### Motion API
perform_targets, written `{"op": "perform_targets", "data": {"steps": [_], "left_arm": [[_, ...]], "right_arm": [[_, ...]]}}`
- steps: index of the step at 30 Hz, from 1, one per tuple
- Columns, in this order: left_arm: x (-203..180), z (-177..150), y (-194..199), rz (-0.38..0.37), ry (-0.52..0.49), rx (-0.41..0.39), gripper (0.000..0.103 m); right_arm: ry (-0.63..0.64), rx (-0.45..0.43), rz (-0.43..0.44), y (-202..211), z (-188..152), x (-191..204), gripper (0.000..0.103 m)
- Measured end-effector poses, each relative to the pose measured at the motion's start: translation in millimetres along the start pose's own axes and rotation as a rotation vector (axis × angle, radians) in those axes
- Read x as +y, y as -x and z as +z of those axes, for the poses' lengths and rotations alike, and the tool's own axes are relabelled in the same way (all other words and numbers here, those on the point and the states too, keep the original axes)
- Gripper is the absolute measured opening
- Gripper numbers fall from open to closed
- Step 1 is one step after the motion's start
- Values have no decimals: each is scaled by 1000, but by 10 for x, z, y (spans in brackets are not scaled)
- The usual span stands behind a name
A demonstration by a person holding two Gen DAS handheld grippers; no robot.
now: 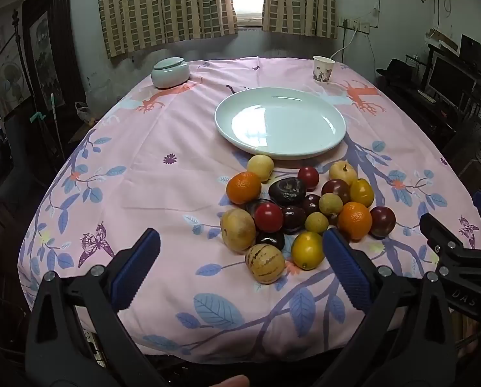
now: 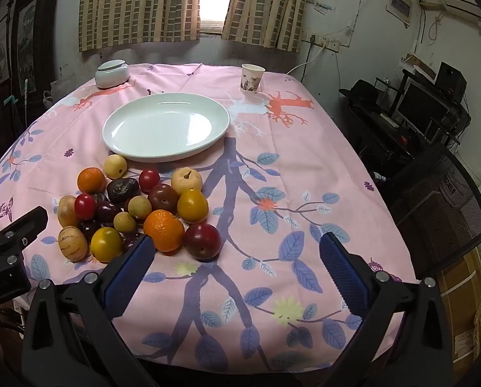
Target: Organize fruits
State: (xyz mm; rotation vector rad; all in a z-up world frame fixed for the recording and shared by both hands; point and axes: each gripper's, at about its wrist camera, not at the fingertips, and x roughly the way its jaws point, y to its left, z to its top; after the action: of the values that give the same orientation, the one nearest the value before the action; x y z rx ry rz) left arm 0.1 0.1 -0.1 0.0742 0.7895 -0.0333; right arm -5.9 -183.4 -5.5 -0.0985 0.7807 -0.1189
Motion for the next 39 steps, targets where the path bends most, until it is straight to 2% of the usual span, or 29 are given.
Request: {"op": "perform_targets", "data": {"steps": [36,39], "left_arm": [[0,-2,-6,-7,7,6,101],[-3,-3,-6,-7,7,6,101]], "right_arm": [[2,6,-4,51,35,24,102],[2,11,-3,-42,24,45,102]]}}
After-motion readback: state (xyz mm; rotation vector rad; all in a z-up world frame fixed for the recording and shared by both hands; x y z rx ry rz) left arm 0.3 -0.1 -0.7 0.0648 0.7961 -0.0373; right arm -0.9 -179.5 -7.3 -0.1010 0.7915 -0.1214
